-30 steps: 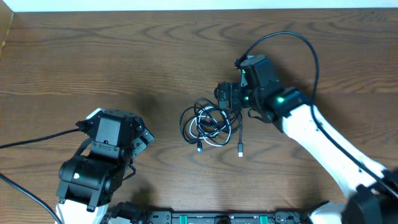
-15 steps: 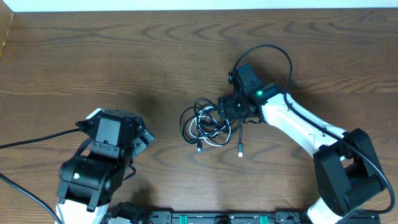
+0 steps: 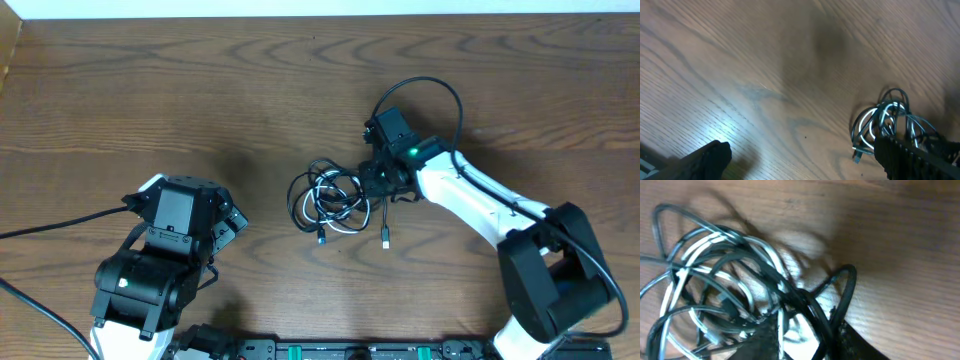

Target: Untangle cables

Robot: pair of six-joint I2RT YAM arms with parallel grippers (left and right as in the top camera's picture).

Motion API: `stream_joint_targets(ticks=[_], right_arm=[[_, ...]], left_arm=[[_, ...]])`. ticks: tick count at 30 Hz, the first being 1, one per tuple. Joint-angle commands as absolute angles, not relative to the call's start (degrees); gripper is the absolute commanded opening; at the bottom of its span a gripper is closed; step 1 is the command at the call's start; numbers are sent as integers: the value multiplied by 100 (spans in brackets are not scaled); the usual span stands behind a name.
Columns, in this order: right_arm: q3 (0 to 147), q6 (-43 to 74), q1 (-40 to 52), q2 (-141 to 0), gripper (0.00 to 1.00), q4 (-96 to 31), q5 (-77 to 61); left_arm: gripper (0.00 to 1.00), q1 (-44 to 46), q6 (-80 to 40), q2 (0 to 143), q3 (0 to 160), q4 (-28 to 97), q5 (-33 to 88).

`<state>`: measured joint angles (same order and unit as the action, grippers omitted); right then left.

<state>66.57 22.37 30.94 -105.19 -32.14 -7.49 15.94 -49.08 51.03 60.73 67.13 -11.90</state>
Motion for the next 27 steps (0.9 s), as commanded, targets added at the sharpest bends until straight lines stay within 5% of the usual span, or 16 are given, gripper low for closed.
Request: stream_joint_targets(ticks=[1, 3, 7, 27], right_arm=[[6545, 2222, 3133, -10722, 28, -3105, -666], [6545, 2222, 3133, -10728, 27, -3024, -663], [6549, 2185, 3131, -10724, 1, -2954, -958], [6748, 1317, 2639, -8215, 1, -3277, -2528]], left_arm=[[98, 1570, -4831, 5122, 6023, 6744, -1203], [98, 1570, -4831, 5122, 6023, 6744, -1205], [98, 1570, -4831, 5122, 6023, 6744, -1203], [98, 1570, -5411, 5216, 6023, 6215, -794]])
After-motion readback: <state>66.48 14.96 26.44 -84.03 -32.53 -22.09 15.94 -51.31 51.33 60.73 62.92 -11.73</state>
